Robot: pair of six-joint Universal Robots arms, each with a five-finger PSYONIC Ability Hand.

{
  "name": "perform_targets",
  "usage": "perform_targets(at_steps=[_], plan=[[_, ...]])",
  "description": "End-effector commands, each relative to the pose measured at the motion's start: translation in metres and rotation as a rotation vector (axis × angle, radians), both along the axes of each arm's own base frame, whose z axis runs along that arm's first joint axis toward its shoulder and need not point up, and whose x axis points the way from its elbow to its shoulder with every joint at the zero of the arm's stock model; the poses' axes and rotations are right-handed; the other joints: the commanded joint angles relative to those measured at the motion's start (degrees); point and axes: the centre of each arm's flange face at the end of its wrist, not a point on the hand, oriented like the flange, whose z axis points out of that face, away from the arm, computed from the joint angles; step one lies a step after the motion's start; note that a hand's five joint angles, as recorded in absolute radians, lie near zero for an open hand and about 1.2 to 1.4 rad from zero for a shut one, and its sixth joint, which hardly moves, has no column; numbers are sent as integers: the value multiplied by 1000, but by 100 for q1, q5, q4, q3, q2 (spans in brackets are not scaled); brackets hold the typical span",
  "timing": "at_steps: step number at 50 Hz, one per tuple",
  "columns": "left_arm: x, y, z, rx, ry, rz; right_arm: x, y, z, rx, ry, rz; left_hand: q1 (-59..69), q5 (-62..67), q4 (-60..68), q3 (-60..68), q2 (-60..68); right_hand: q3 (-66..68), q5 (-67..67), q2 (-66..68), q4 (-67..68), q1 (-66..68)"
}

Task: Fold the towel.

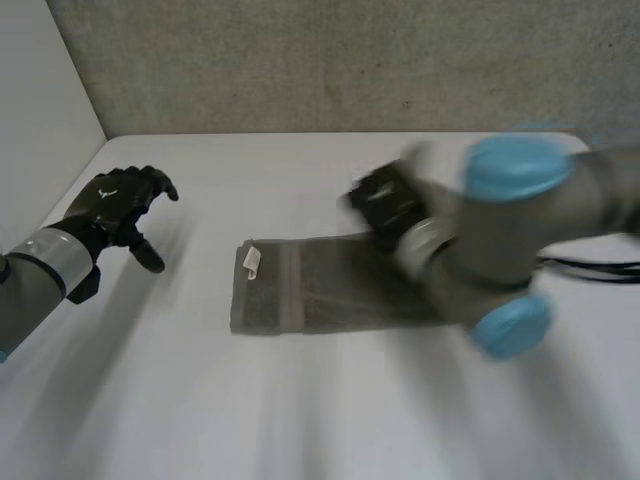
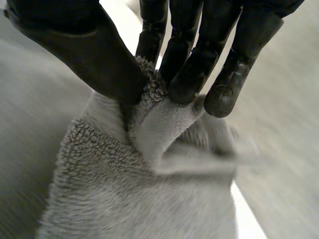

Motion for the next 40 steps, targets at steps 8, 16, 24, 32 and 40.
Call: perform_targets(at_steps=[8, 16, 24, 32, 40], plan=[[-21, 12, -19, 55, -9, -46, 13, 26, -53, 96, 84, 5, -346, -208, -376, -358, -333, -6726, -6614, -6548, -6675, -6579], [-35, 19, -19, 46, -9, -92, -33, 2, -45, 152, 50, -119, -262, -124, -292, -274, -249, -6726, -6614, -6548, -6675, -6579], [-68, 38, -24, 30, -14, -206, -77, -7, -48, 244, -90, -184, -127, 11, -158, -139, -115, -6726, -6614, -6548, -6675, -6579], [-107, 47, -36, -3, -21, -318, -93, -8, -54, 275, -101, -209, 376, 514, 345, 364, 389, -6726, -6614, -6548, -6675, -6579], [-119, 55, -53, 20, -79, -357, -99, -4, -59, 262, -118, -216, 1501, 1639, 1470, 1489, 1513, -6263, -6151, -6085, -6213, -6117]])
